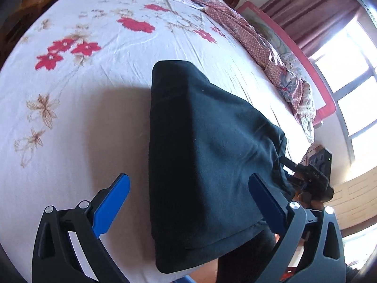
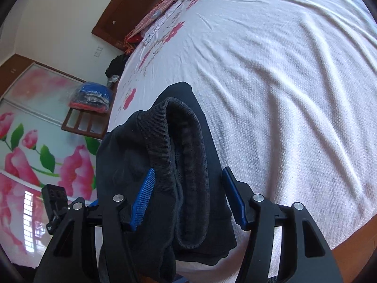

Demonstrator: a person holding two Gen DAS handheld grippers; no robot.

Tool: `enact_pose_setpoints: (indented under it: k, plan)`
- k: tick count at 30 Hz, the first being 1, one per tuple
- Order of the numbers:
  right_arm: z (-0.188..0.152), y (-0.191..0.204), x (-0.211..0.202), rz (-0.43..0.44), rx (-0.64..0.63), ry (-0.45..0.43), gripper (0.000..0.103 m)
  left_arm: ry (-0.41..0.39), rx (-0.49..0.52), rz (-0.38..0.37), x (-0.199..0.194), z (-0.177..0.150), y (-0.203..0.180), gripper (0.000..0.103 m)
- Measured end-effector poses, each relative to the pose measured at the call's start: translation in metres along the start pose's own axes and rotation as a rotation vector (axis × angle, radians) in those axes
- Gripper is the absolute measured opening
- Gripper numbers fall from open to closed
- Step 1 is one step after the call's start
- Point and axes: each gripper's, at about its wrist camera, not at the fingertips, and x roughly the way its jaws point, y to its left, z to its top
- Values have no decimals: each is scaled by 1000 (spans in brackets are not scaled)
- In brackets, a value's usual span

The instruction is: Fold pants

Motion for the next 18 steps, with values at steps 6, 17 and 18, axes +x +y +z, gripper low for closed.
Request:
enact_pose_setpoints:
  k: [6, 17, 18]
  plan:
    - [-8, -17, 7, 143, 80, 9, 76, 35, -155, -114, 17, 7, 28, 101]
    - [-13, -8, 11, 268, 29, 65, 80, 123, -377, -399, 60, 5, 55, 101]
    - [-13, -6, 12, 261, 18, 68, 80, 120, -368, -411, 61, 4, 52, 101]
